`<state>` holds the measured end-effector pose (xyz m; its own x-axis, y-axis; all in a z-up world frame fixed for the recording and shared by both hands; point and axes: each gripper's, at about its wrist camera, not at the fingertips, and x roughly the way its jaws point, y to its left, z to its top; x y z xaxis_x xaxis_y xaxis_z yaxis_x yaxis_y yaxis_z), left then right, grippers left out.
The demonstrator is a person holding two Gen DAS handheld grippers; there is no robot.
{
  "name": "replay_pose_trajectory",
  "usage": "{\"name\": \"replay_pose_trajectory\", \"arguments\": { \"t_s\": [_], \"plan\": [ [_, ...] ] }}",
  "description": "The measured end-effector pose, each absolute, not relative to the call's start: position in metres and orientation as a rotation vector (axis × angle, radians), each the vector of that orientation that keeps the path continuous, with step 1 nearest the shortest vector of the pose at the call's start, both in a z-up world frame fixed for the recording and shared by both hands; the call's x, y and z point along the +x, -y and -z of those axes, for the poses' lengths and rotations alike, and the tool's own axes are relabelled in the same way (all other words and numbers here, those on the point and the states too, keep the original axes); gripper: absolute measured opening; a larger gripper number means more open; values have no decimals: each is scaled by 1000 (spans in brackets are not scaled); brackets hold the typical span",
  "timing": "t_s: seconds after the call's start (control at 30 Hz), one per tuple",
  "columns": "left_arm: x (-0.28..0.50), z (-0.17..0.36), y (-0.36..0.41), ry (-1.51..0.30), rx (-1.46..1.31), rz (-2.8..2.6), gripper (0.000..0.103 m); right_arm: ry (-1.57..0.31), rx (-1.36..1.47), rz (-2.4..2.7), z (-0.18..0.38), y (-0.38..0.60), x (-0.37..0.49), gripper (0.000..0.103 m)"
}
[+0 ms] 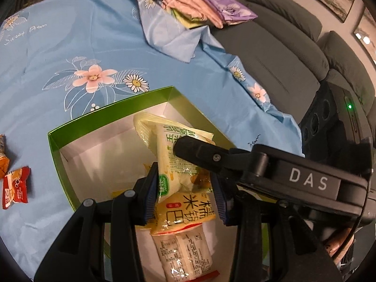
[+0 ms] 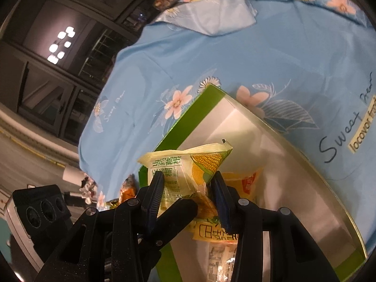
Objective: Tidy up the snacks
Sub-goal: 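Carry the corn snack bag into the green box and open the right tool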
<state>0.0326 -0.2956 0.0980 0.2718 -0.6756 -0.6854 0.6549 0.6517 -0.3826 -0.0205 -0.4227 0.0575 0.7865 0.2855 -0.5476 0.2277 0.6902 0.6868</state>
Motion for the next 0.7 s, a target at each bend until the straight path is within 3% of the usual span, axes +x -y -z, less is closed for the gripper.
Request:
{"name": "replay_pose_trajectory", "arguments": {
  "t_s": [0.7],
  "plan": [
    [67,-66,306,-1119,-67,918,42,-760,946,56,-30,436,-5,45]
  ]
}}
